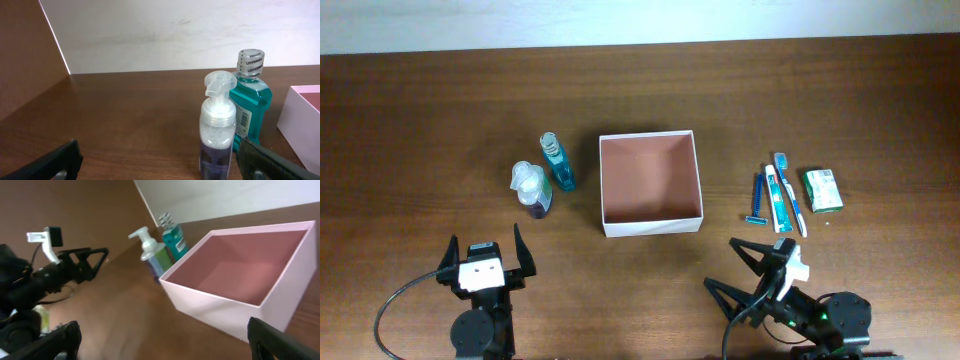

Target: Pack container

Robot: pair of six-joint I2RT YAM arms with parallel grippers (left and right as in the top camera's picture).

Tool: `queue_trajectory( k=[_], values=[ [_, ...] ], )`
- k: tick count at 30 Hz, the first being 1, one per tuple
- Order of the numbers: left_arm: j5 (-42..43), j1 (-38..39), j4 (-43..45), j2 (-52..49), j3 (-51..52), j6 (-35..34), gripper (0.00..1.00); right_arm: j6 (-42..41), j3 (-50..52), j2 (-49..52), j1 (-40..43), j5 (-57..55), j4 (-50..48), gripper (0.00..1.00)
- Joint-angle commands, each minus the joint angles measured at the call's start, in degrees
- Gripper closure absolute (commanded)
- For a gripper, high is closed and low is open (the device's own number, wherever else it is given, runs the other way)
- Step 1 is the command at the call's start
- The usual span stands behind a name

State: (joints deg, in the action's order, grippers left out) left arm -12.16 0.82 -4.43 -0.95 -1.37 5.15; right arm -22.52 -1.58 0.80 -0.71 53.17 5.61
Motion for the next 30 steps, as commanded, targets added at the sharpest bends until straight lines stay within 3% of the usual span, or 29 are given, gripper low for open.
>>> queue_trajectory(
  k=[1,15,18,24,27,30],
  values=[
    [0.8,-0.2,0.3,0.7,0.6,1.0,0.01,-0.9,0.5,-0.6,0.4,2.7,-0.2,0.01],
    [0.8,-0.2,0.3,0.7,0.6,1.0,0.01,-0.2,0.5,-0.6,0.4,-7.1,-0.3,0.01],
    [0.8,-0.2,0.3,0.7,0.6,1.0,0.01,7.4,0.5,-0.6,0.4,-9.4,-0.5,0.01],
    [0.8,-0.2,0.3,0.7,0.6,1.0,0.01,35.2,0.5,-0.6,0.4,-10.6,-0.7,0.02],
    [0.8,-0.2,0.3,0.7,0.6,1.0,0.00,43.2,0.5,-0.6,0.4,-11.8,-0.7,0.01],
    [0.8,-0.2,0.3,0.7,0.6,1.0,0.01,43.9,0.5,-0.6,0.4,-17.8,-1.1,0.01]
  ],
)
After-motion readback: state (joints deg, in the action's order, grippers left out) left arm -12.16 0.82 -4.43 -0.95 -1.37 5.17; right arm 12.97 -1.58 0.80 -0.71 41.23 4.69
